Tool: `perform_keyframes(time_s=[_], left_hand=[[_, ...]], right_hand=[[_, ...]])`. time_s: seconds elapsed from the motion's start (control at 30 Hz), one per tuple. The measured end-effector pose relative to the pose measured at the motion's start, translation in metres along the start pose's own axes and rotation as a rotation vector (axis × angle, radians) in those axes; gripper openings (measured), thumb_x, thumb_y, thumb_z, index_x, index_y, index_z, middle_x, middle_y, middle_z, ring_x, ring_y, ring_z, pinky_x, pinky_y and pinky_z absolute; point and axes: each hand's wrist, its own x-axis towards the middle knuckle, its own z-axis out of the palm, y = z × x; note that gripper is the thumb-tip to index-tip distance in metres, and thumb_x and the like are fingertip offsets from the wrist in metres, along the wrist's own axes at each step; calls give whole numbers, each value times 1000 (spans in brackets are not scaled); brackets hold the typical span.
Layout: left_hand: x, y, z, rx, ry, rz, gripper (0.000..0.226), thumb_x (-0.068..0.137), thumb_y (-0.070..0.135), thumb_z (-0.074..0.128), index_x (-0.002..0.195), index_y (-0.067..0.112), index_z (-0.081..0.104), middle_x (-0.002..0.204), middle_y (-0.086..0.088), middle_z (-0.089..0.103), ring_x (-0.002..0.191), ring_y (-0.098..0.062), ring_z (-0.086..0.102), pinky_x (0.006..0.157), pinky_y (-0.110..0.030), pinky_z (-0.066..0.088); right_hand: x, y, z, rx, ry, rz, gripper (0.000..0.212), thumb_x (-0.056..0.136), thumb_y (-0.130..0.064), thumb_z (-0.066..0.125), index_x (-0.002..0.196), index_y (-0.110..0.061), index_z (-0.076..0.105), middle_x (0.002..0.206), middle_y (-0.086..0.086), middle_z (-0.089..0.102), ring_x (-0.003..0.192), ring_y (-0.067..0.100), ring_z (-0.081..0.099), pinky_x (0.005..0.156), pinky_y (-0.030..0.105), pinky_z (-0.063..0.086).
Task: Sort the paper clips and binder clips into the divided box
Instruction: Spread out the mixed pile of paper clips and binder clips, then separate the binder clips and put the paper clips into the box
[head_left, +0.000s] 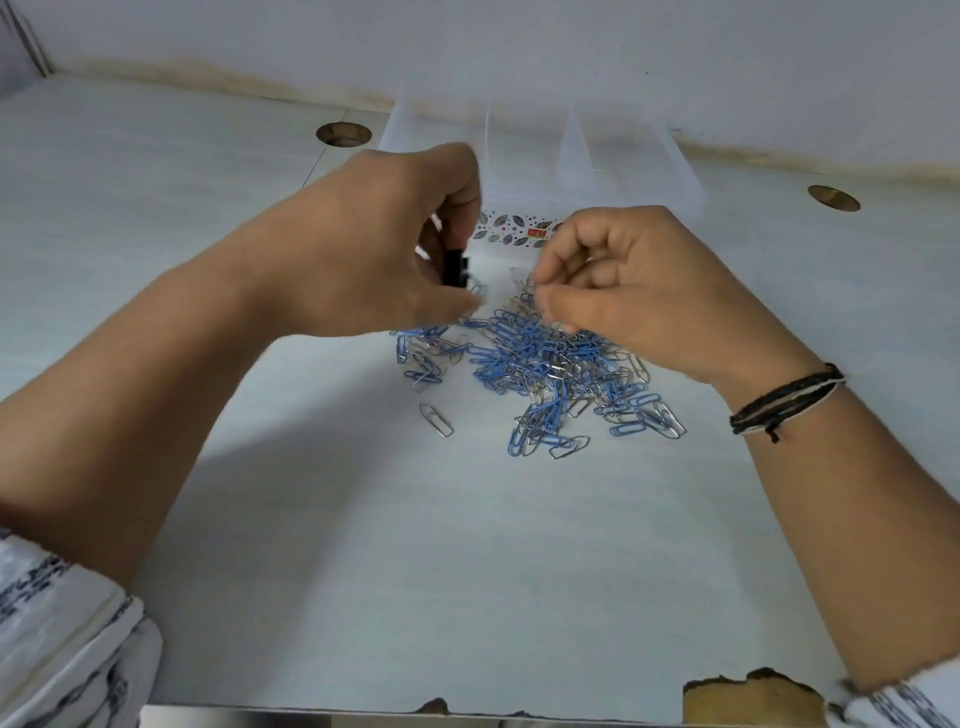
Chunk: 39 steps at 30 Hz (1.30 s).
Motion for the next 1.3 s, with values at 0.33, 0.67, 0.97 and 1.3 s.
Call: perform_keyframes(time_s=[0.33,0.67,0.97,1.3], left_hand=[[4,-16,0,253,-27,28,38,76,50,75,101,26,62,97,6,59,85,-16,61,79,-37,54],[16,14,57,226,-230,161,54,89,44,71,137,22,59,117,-3,64,107,-22,60,92,-41,49],[22,12,54,113,-49,153,21,88,11,72,105,18,81,98,4,79,79,-6,68,79,-22,56],[49,22,28,-312,221,-38,8,84,20,81,91,21,83,74,10,77,63,2,70,59,-6,48]], right_hand=[[-9,7,-37,-675,-89,174,30,83,-43,74,109,-29,72,97,-12,72,81,2,67,69,20,49],[-9,0,-24,-678,-228,109,36,84,-34,78,119,-27,72,90,-10,68,84,12,67,78,34,57],[-10,1,-24,-681,-119,51,13,83,-18,74,95,-24,75,88,-8,71,74,-1,62,59,14,45],[-3,-16,-65,7,127,210,7,85,-7,78,90,-10,76,85,12,73,71,16,76,72,29,60]])
